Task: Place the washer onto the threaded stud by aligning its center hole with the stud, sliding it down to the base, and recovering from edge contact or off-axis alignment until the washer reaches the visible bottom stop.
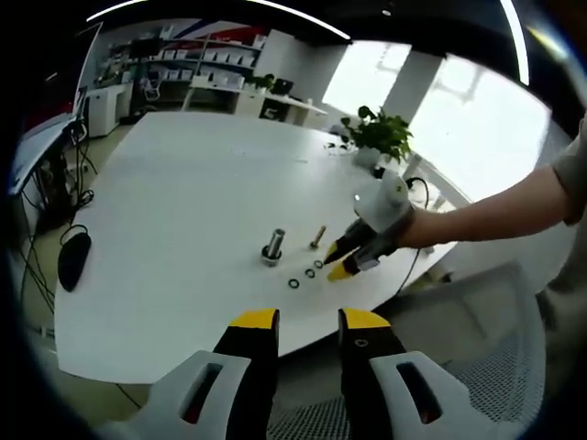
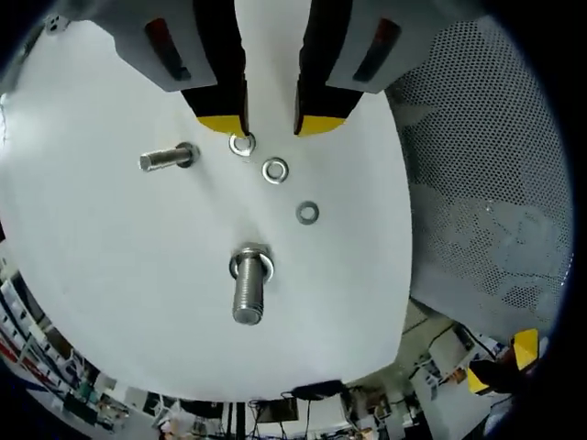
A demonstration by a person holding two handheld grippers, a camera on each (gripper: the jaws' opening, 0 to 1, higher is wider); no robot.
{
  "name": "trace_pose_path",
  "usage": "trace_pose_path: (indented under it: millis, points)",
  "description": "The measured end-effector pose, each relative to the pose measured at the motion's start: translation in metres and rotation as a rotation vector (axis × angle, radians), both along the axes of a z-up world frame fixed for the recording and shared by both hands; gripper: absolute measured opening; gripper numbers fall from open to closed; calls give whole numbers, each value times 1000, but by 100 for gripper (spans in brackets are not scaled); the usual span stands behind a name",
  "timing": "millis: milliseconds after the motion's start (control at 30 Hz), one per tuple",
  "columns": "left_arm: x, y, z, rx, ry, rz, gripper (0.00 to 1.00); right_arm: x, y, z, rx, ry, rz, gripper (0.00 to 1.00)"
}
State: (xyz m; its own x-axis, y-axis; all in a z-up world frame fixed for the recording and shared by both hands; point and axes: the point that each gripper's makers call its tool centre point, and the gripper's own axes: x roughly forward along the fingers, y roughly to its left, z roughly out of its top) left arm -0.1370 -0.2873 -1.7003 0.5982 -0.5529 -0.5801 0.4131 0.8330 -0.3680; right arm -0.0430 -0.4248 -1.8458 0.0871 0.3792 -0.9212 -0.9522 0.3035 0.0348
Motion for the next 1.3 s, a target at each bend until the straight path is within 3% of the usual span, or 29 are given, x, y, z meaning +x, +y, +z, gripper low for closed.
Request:
trace_pose_path:
  millis: [300, 567, 800, 933, 1033, 1167, 1300]
  points:
    - [-4, -2, -5, 26, 12, -32, 24, -4, 32, -6, -9, -1, 74, 22]
    - [0, -1, 2, -1, -15, -9, 24, -1, 54, -4, -20, -12, 110, 22]
    - [0, -3, 2, -4, -16, -21, 24, -2, 60, -4, -47, -44, 185, 21]
    - [1, -4, 3, -7, -18, -27, 24, -8, 60, -6, -56, -67, 309, 15]
    - [1, -5, 4, -11, -24, -26, 24, -6, 60, -6, -54, -47, 304, 15]
    - [1, -4, 3, -3, -19, -21, 24, -7, 58, -7, -138, -18, 373, 15]
    - [0, -2, 1, 8, -11, -12, 24, -8, 61, -8, -211, -18, 387, 14]
